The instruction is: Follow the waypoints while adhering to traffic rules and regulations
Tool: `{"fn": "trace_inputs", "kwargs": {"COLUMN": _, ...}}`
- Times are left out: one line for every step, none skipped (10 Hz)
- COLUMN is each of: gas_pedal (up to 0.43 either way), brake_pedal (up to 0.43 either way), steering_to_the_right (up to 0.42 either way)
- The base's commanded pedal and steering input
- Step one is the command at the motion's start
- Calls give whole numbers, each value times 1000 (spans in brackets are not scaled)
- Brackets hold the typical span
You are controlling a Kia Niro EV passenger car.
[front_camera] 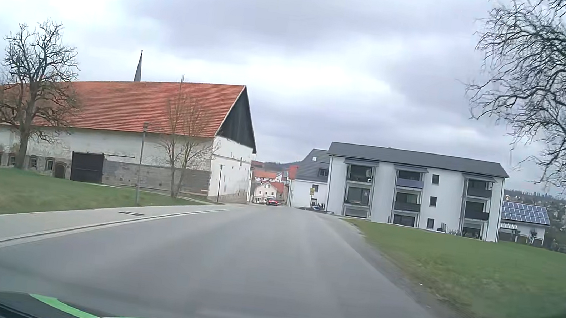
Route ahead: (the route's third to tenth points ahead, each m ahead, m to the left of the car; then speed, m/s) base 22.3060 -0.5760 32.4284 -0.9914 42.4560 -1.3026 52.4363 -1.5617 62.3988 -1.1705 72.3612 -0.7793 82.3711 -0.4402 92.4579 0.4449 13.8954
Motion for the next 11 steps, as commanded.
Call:
{"fn": "trace_inputs", "kwargs": {"gas_pedal": 0, "brake_pedal": 43, "steering_to_the_right": 17}}
{"fn": "trace_inputs", "kwargs": {"gas_pedal": 0, "brake_pedal": 55, "steering_to_the_right": 17}}
{"fn": "trace_inputs", "kwargs": {"gas_pedal": 0, "brake_pedal": 73, "steering_to_the_right": 16}}
{"fn": "trace_inputs", "kwargs": {"gas_pedal": 0, "brake_pedal": 85, "steering_to_the_right": 15}}
{"fn": "trace_inputs", "kwargs": {"gas_pedal": 0, "brake_pedal": 91, "steering_to_the_right": 13}}
{"fn": "trace_inputs", "kwargs": {"gas_pedal": 0, "brake_pedal": 91, "steering_to_the_right": 12}}
{"fn": "trace_inputs", "kwargs": {"gas_pedal": 0, "brake_pedal": 91, "steering_to_the_right": 10}}
{"fn": "trace_inputs", "kwargs": {"gas_pedal": 0, "brake_pedal": 91, "steering_to_the_right": 10}}
{"fn": "trace_inputs", "kwargs": {"gas_pedal": 0, "brake_pedal": 98, "steering_to_the_right": 9}}
{"fn": "trace_inputs", "kwargs": {"gas_pedal": 0, "brake_pedal": 98, "steering_to_the_right": 8}}
{"fn": "trace_inputs", "kwargs": {"gas_pedal": 0, "brake_pedal": 98, "steering_to_the_right": 6}}
